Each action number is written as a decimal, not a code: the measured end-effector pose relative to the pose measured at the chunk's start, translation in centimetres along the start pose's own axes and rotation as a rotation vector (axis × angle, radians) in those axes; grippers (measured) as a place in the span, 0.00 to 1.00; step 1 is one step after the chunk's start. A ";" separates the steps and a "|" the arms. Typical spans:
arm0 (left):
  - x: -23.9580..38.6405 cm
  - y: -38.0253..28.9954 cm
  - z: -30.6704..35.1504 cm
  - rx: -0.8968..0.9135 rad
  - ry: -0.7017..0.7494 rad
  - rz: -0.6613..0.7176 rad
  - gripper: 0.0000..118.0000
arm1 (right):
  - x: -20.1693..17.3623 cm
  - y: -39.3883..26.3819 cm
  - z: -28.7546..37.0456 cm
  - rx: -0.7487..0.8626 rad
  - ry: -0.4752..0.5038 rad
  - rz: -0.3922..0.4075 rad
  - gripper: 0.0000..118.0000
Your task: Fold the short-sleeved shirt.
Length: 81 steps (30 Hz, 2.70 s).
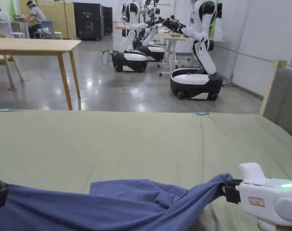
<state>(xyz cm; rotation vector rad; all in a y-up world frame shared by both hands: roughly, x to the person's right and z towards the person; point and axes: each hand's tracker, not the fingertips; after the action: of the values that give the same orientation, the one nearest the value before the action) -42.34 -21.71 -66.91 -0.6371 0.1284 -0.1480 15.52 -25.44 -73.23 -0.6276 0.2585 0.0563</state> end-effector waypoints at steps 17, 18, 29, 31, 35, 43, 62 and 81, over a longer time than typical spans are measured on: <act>-6.9 20.4 10.4 0.424 0.054 0.161 0.00 | -1.3 24.0 17.0 0.499 -0.278 0.000 0.07; -7.0 21.6 10.4 0.437 0.067 0.161 0.00 | -1.0 25.2 17.1 0.502 -0.281 0.003 0.07; -7.9 26.3 4.0 0.466 0.074 0.166 0.00 | -0.6 28.1 14.5 0.535 -0.294 0.018 0.07; -6.5 24.2 2.3 0.430 0.077 0.163 0.00 | -0.1 26.1 12.0 0.511 -0.284 0.012 0.07; -3.3 18.9 -1.3 0.408 0.131 0.122 0.00 | 0.6 21.4 7.2 0.425 -0.252 -0.011 0.07; -0.7 12.6 -0.7 0.336 0.007 0.161 0.00 | 2.6 12.7 6.2 0.354 -0.255 -0.016 0.07; 0.3 -18.3 6.2 -0.114 -0.172 0.200 0.09 | 2.3 -20.4 10.4 -0.201 -0.069 0.049 0.09; 6.0 -15.8 19.7 0.261 -0.100 0.110 0.00 | -18.6 -10.8 17.8 0.393 -0.038 0.012 0.00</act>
<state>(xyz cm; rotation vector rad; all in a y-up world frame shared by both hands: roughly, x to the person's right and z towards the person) -34.77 -23.85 -42.24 -0.3757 0.0461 -0.0257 2.88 -23.26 -48.47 -0.2340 0.2284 0.0275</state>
